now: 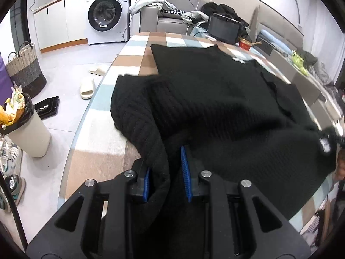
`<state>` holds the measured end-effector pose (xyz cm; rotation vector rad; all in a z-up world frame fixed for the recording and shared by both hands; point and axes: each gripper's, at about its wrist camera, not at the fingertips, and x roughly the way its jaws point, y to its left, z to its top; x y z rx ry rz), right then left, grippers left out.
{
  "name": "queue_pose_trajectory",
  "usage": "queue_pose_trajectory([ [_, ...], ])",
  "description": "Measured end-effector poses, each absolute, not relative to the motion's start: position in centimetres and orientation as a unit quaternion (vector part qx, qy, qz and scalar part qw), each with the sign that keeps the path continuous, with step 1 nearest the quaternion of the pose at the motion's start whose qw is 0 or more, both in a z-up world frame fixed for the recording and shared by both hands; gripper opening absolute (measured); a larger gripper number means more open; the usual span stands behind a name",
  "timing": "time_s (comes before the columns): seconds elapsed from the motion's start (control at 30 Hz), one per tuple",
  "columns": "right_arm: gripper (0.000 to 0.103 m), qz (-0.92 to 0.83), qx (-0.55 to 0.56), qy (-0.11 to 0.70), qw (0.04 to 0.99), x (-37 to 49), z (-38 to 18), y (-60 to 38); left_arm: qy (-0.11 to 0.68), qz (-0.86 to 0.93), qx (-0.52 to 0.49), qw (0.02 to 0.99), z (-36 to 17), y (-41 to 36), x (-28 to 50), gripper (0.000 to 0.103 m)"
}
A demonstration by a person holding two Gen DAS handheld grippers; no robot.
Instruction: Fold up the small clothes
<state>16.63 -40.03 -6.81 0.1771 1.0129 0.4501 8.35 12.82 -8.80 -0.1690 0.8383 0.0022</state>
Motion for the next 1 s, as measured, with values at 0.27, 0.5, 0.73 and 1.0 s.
queue_pose_trajectory([
  [0.27,0.043,0.211,0.098,0.472,0.850,16.8,-6.8,-39.8,0.420,-0.008,-0.079,0.904,-9.2,12.4,14.4,0.050],
  [0.5,0.042,0.204,0.063,0.475,0.854,16.9,-7.3,-38.5,0.421,-0.030,-0.033,0.906,-9.2,9.9,14.5,0.027],
  [0.73,0.037,0.206,0.048,0.478,0.852,18.4,-7.3,-38.8,0.424,-0.053,-0.012,0.904,-9.0,7.5,10.8,0.022],
  [1.0,0.044,0.190,0.076,0.483,0.851,20.3,-7.2,-40.3,0.421,-0.028,-0.049,0.905,-8.1,8.9,8.3,0.035],
])
